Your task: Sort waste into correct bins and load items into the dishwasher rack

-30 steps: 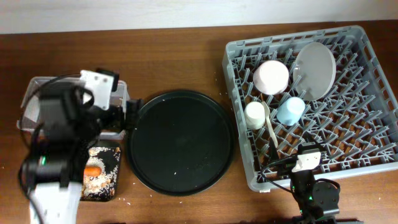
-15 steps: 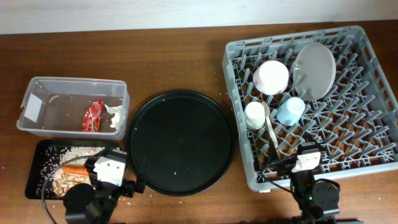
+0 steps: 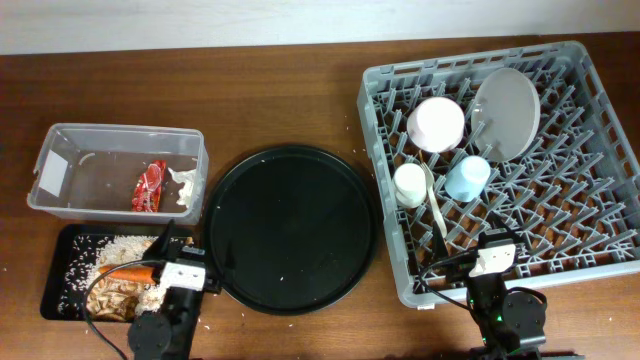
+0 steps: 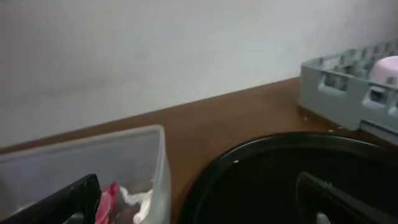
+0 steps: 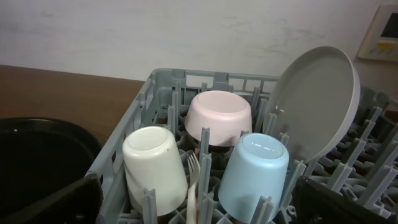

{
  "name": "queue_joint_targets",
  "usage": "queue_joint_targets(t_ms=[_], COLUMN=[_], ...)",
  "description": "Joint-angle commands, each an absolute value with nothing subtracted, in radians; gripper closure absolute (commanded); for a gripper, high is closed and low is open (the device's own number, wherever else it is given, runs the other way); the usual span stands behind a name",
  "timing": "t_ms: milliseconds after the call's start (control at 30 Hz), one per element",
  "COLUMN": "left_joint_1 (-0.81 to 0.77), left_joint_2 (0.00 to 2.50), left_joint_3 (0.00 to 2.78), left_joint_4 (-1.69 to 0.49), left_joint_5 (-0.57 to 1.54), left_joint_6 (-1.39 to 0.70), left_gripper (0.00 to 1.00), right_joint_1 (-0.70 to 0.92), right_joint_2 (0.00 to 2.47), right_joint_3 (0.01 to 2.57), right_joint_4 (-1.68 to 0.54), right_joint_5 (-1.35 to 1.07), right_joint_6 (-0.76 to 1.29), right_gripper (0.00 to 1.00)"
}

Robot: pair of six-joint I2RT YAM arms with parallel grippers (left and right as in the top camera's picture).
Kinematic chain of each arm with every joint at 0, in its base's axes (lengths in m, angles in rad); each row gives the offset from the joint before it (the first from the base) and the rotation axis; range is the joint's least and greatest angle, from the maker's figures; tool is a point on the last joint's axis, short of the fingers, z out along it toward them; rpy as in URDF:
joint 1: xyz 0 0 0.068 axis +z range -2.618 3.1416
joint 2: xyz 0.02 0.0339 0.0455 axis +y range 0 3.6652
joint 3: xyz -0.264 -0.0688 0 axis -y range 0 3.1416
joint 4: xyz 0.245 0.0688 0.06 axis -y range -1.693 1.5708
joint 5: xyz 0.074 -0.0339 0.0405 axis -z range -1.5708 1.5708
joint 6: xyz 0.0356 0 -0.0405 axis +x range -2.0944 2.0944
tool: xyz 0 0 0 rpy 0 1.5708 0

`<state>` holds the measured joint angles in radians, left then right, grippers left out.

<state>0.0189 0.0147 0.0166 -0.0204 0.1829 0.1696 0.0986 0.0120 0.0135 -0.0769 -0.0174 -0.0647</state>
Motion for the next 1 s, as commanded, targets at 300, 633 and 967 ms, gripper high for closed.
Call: queue_joint_targets(t_ms=[300,633,967], left_joint_1=[-0.047,0.01,0.01], left_joint_2=[0.005,0.005,0.005], left_joint_3=[0.009,0.009,0.009], left_joint_4=[-0.063,-0.076,-0.076], left_joint_5=[-0.202,-0.067,-0.067], left_joint_6=[-0.061,-0.064,-0.064], left_gripper=[0.01,0.01,0.01], right_joint_1=[0.091,0.091,0.091], right_joint_2=[0.004,0.004,0.004], right_joint_3=[0.006,0.006,0.006], right_joint_4=[-0.078,-0.078,-0.078], right_joint_5=[-0.023,-0.023,-0.022], right_joint_6=[-0.071,-0.071,-0.071], right_gripper=[0.01,0.01,0.01])
